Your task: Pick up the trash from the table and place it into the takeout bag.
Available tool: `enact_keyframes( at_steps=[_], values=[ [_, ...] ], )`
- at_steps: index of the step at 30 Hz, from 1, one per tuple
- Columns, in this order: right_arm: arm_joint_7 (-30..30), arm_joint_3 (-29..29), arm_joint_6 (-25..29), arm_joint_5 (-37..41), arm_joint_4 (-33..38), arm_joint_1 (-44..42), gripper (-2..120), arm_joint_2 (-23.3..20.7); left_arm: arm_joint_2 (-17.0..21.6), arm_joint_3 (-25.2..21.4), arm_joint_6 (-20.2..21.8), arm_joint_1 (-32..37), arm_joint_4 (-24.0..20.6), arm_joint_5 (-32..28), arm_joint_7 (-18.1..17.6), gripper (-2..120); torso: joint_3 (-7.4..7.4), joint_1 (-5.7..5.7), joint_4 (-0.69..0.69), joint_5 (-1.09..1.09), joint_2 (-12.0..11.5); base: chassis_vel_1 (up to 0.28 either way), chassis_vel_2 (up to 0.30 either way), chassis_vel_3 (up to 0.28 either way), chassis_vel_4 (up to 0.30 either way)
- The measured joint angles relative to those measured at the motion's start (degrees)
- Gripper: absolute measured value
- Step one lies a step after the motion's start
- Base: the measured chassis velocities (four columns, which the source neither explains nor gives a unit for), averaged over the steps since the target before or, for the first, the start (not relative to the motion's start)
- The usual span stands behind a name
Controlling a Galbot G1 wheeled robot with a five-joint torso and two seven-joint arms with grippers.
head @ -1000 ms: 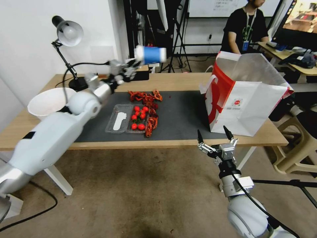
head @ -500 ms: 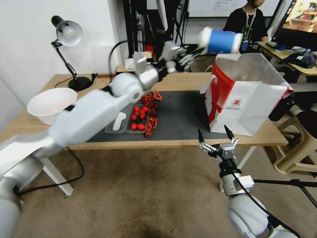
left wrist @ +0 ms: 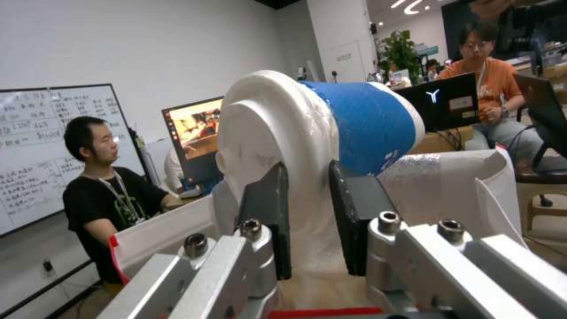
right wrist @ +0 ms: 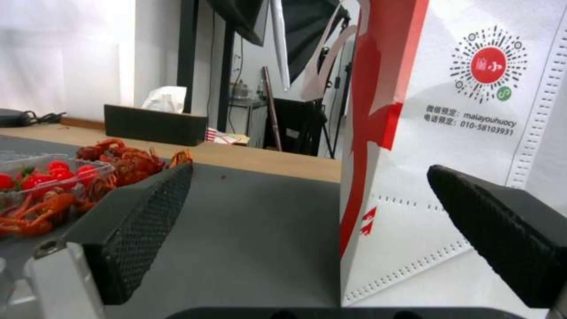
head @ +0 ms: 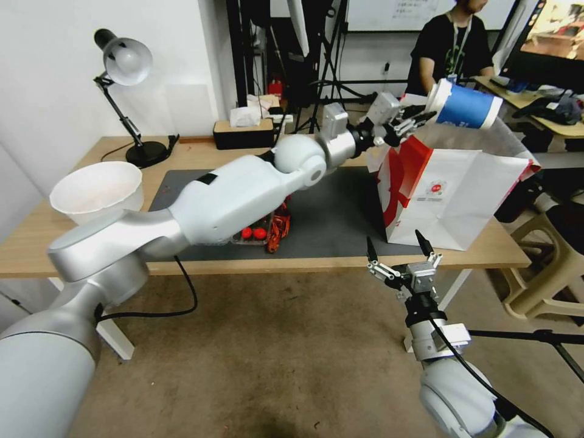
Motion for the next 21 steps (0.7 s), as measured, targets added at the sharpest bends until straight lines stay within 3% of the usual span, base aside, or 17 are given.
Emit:
enact_keyframes(
  at_steps=[6,10,15,18,21],
  values=[
    [0.0,0.0,0.0,0.0,0.1,-0.1,100,0.2,-0.3,0.1,0.0,0.0,-0.1,0.4,0.0,15,0.0,0.0,0.0,0.0,0.0,0.0,0.0,0.0,0.0],
    [0.0,0.0,0.0,-0.1,0.1,-0.1,100,0.2,-0.1,0.3,0.1,0.1,-0.2,0.8,-0.2,32,0.0,0.0,0.0,-0.01,0.0,0.0,0.0,0.0,0.0],
    [0.0,0.0,0.0,-0.1,0.2,-0.2,100,0.2,-0.1,0.3,0.1,0.1,-0.1,0.8,-0.2,43,0.0,0.0,0.0,0.0,0.0,0.0,0.0,0.0,0.0],
    [0.0,0.0,0.0,-0.1,0.2,-0.3,100,0.2,-0.1,0.2,0.1,0.1,-0.1,0.9,-0.3,61,0.0,0.0,0.0,-0.01,0.0,0.0,0.0,0.0,0.0],
    [0.0,0.0,0.1,-0.1,0.2,-0.3,100,0.2,-0.2,0.2,0.1,0.1,0.0,0.9,-0.3,71,0.0,0.0,0.0,0.0,0.0,0.0,0.0,0.0,0.0]
  ],
)
